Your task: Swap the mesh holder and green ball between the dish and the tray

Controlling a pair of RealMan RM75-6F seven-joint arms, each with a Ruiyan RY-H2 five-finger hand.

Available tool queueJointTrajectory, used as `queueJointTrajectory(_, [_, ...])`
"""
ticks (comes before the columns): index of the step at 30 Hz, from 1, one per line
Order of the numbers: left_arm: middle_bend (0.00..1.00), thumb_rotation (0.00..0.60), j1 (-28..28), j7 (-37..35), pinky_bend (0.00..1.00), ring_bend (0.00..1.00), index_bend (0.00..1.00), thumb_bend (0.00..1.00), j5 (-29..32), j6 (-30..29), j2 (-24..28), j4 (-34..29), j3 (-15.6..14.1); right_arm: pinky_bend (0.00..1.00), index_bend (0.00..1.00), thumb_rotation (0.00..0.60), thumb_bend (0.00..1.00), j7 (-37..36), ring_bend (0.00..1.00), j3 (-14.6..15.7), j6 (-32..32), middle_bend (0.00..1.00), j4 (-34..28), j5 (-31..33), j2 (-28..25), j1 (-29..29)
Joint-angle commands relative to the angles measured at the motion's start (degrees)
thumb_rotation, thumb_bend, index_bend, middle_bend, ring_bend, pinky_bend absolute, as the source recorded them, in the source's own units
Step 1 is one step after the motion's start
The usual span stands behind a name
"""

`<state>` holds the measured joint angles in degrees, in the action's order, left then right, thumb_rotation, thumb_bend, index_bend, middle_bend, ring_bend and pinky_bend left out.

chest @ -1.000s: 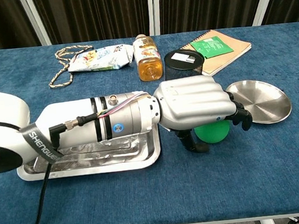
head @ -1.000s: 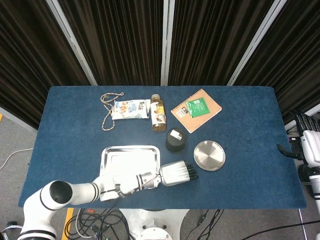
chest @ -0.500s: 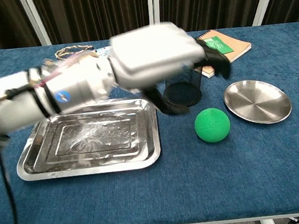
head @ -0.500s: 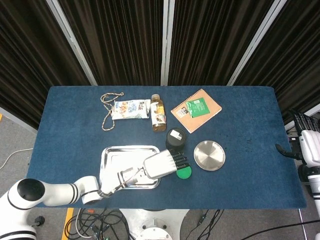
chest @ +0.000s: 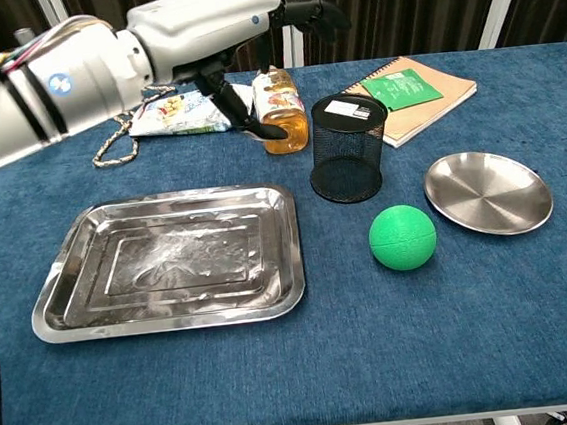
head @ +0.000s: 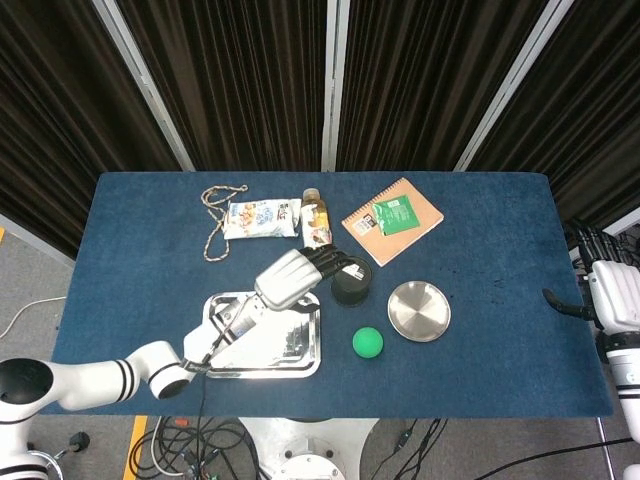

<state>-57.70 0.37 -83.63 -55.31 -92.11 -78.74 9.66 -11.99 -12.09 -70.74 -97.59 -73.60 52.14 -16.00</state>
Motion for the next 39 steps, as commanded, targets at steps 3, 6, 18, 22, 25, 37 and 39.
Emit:
queueJointTrajectory(3, [0.08, 0.6, -5.01, -11.83, 0.29, 0.07, 0.05, 0.09, 7.77, 11.18, -4.25, 3.82, 4.67, 0.0, 0.0, 0.6, 0.18, -0.61, 0.0, 0.21, 0.36, 0.03, 0.71, 0.16, 0.25, 0.11])
queueJointTrajectory(6, [0.08, 0.6, -6.94, -13.05, 0.28, 0.07, 0.05, 0.09, 7.69, 13.09, -6.71, 8.24, 5.21, 0.0, 0.0, 0.6, 0.18, -0.79, 0.0, 0.33, 0.42, 0.03, 1.07, 0.08, 0.44, 0.16])
queueJointTrajectory(18, [0.06, 0.6, -11.43, -12.81, 0.24, 0.03, 0.05, 0.09, 8.72, 18.88, -8.71, 16.75, 6.1, 0.0, 0.0, 0.6, 0.18, -1.82, 0.0, 0.5, 0.61, 0.03, 2.76, 0.69, 0.82, 0.64])
queueJointTrajectory(22, [0.06, 0.6, -12.11, -14.29, 0.24, 0.03, 0.05, 0.09, 8.58, 20.51, -8.77, 17.02, 5.88, 0.0, 0.0, 0.6, 0.18, -2.33, 0.0, 0.6, 1.12, 0.03, 3.51, 0.73, 1.23, 0.53])
queueJointTrajectory(25, [0.07, 0.6, -13.17, -14.37, 0.26, 0.03, 0.05, 0.09, 7.76, 22.44, -8.7, 17.81, 5.04, 0.0, 0.0, 0.6, 0.18, -2.49, 0.0, 0.7, 1.22, 0.03, 3.9, 0.54, 1.49, 0.51])
queueJointTrajectory(37, [0.23, 0.6, -14.16, -13.03, 0.39, 0.13, 0.25, 0.19, 6.27, 21.24, -10.26, 21.16, 4.02, 0.0, 0.0, 0.6, 0.18, -2.99, 0.0, 0.55, 1.42, 0.03, 4.87, 1.26, 1.94, 0.72])
queueJointTrajectory(39, [0.25, 0.6, -14.24, -12.62, 0.42, 0.16, 0.27, 0.21, 5.82, 20.83, -10.46, 21.79, 3.72, 0.0, 0.0, 0.6, 0.18, -2.77, 0.0, 0.44, 1.46, 0.03, 4.83, 1.5, 2.0, 0.68])
